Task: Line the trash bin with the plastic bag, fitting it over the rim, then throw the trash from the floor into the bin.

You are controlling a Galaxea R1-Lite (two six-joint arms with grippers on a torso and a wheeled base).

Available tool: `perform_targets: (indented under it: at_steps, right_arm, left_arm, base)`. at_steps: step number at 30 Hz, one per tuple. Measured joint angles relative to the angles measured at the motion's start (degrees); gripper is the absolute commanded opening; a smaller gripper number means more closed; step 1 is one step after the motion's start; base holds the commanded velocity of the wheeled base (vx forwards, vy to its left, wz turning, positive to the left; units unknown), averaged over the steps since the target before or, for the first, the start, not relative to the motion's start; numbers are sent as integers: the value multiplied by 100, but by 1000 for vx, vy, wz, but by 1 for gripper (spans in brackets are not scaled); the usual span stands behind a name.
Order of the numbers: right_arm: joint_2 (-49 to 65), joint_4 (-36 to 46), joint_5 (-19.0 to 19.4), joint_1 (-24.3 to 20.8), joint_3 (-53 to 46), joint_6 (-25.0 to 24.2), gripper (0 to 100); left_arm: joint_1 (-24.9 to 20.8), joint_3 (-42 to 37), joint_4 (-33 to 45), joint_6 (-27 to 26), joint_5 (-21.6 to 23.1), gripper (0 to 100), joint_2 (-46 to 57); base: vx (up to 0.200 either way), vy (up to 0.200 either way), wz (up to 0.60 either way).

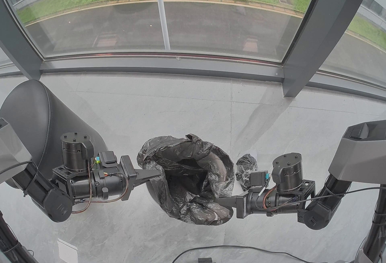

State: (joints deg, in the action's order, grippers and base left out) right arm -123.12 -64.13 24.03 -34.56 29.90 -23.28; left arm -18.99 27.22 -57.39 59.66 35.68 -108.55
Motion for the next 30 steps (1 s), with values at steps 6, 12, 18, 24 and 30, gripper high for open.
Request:
perform_targets:
  at_steps: [6,12,18,24,30]
  right_arm:
    - [-154,-21,11,216,27,9,0]
    - [-315,-304,0,325,112,7,0]
    - [-413,-319,-11,378,173,27,0]
    - [-466,-322,-22,439,289,46,0]
    - [-499,-322,-22,466,440,60,0]
  left_arm:
    - [255,-22,55,1,57,0,-207]
    - [417,-22,62,-11,59,0,-325]
    - [550,32,343,-84,59,0,-430]
    - [662,191,1084,-523,50,0,-496]
    - [813,486,1246,-675,22,0,-518]
  base:
    - [0,0,0]
    - [0,0,0]
    - [0,0,0]
    - [0,0,0]
    - [0,0,0]
